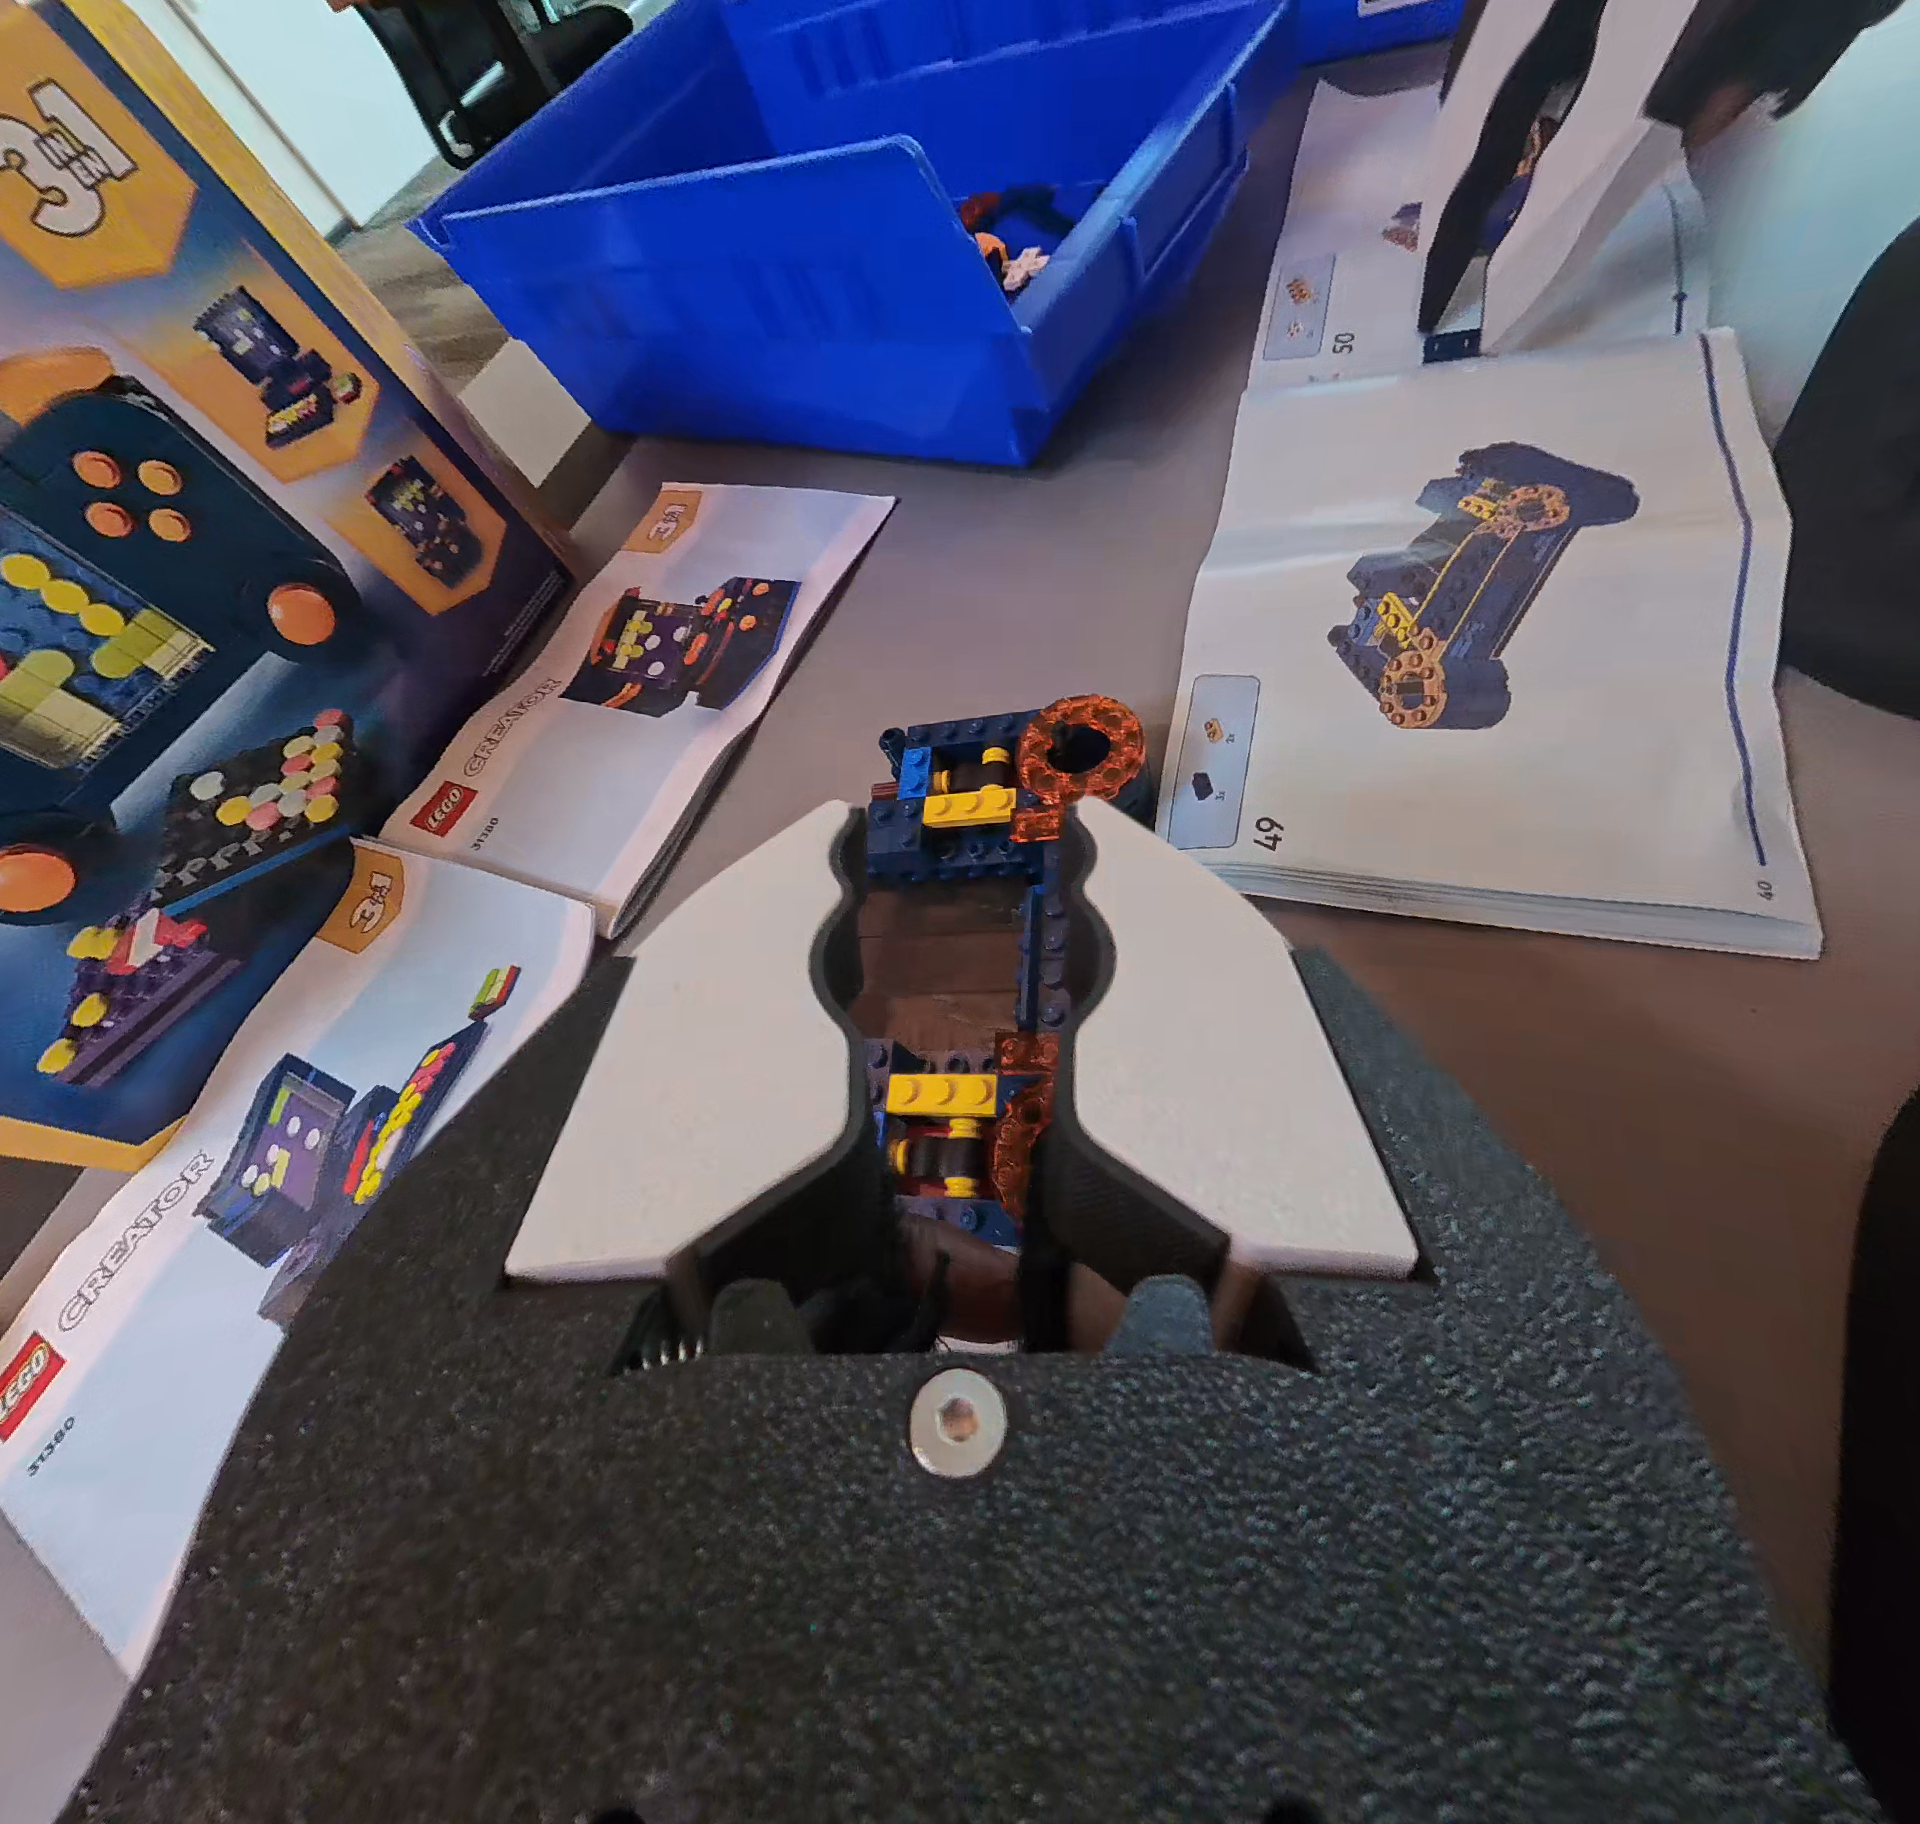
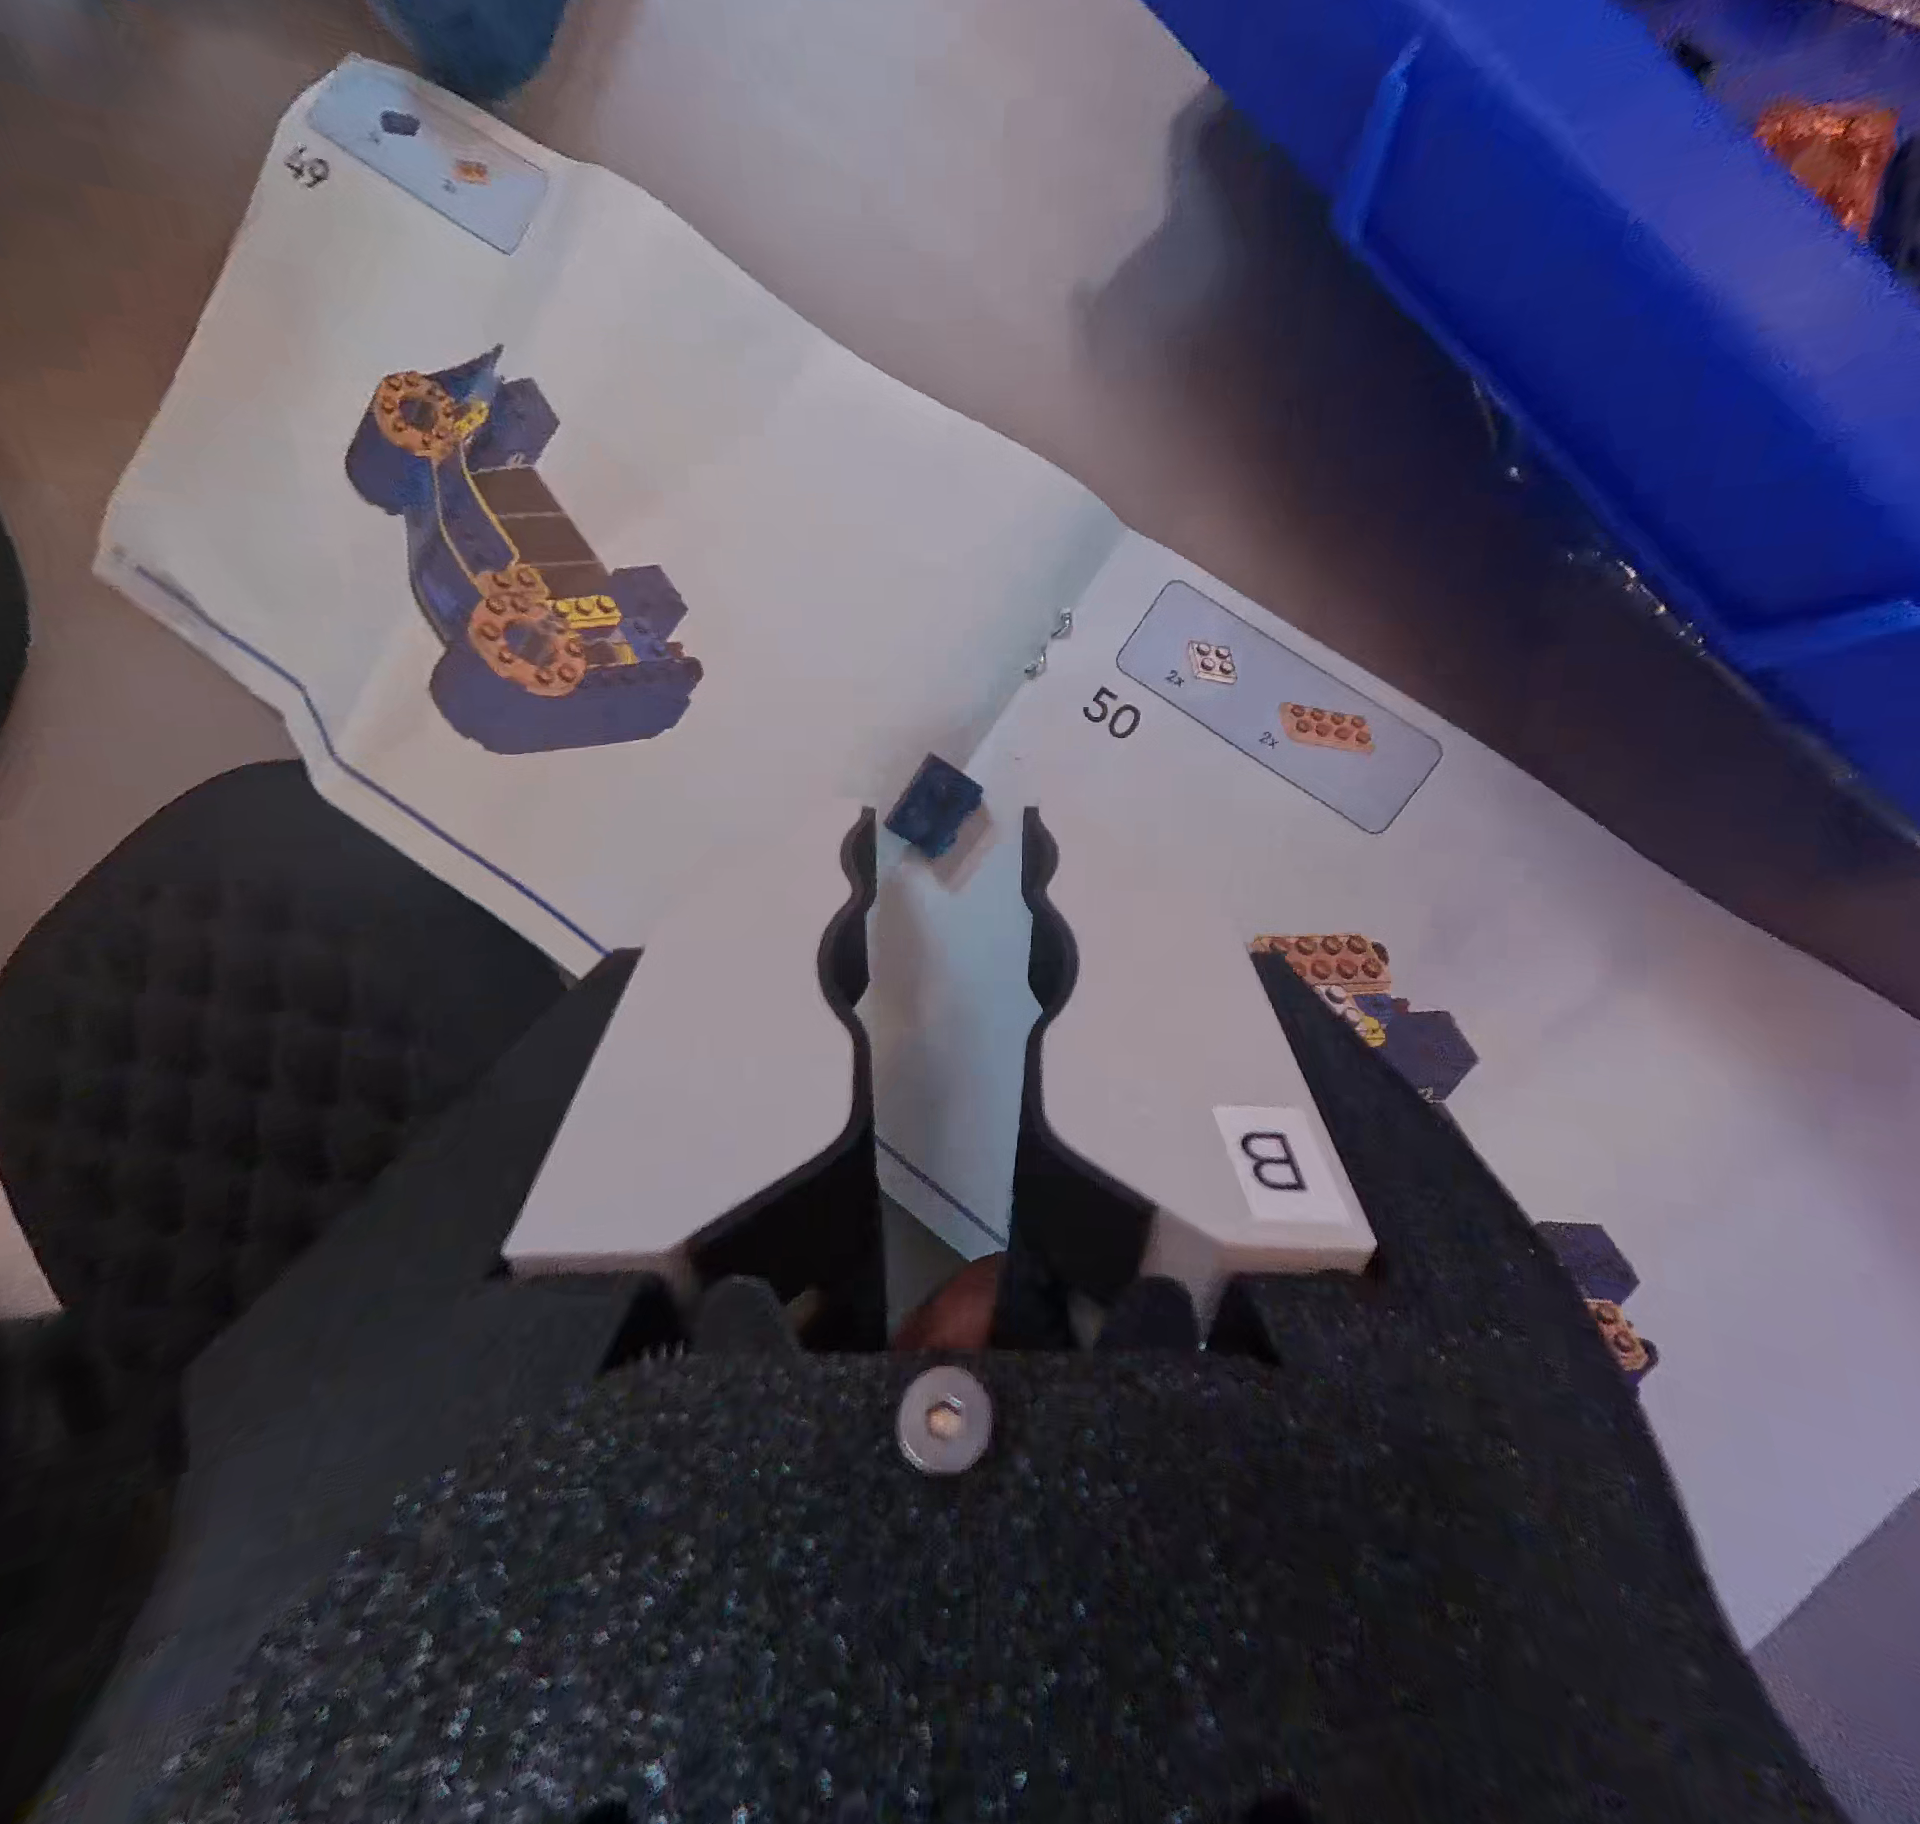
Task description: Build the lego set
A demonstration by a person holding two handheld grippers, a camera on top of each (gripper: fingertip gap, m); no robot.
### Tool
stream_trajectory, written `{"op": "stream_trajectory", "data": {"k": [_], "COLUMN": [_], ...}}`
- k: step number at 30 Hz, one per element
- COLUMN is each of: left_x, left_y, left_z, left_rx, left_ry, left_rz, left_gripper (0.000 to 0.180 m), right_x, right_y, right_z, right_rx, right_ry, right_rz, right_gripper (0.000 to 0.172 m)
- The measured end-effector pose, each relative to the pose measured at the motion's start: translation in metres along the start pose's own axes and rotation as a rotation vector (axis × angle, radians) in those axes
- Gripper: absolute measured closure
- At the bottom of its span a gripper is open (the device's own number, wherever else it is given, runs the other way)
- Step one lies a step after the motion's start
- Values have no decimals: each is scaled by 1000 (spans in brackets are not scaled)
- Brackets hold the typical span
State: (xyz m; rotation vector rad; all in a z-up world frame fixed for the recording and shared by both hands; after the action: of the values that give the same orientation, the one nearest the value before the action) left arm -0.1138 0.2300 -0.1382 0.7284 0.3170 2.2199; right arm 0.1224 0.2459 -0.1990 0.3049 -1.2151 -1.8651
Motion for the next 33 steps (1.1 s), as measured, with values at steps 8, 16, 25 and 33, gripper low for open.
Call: {"op": "stream_trajectory", "data": {"k": [8, 16, 25, 33], "left_x": [1, -14, -20, -20], "left_y": [-2, -1, -5, -4], "left_z": [-12, -25, -31, -35], "left_rx": [43, 99, 130, 147], "left_ry": [-6, 0, -28, -40], "left_rz": [-2, -127, -145, -155], "left_gripper": [146, 146, 163, 164], "right_x": [6, 55, 139, 144], "right_y": [-7, 4, -65, -92], "right_z": [4, 55, 137, 138], "right_rx": [27, -85, 96, 318], "right_ry": [127, 575, 1199, 1227], "right_rz": [-86, 114, 375, 388], "right_gripper": [161, 161, 161, 161]}}
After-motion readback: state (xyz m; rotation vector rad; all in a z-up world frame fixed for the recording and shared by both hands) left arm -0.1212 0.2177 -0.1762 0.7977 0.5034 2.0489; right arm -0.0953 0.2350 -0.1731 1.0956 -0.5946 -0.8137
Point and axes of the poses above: each gripper's, where its closed fingertips meet, y back along the fingers, z out of its top, x = y × z across the jaws, the point moved 1 cm from there along y, back along the fingers, and after that the axes turned 7 degrees about -y, right-handed, at the moved point
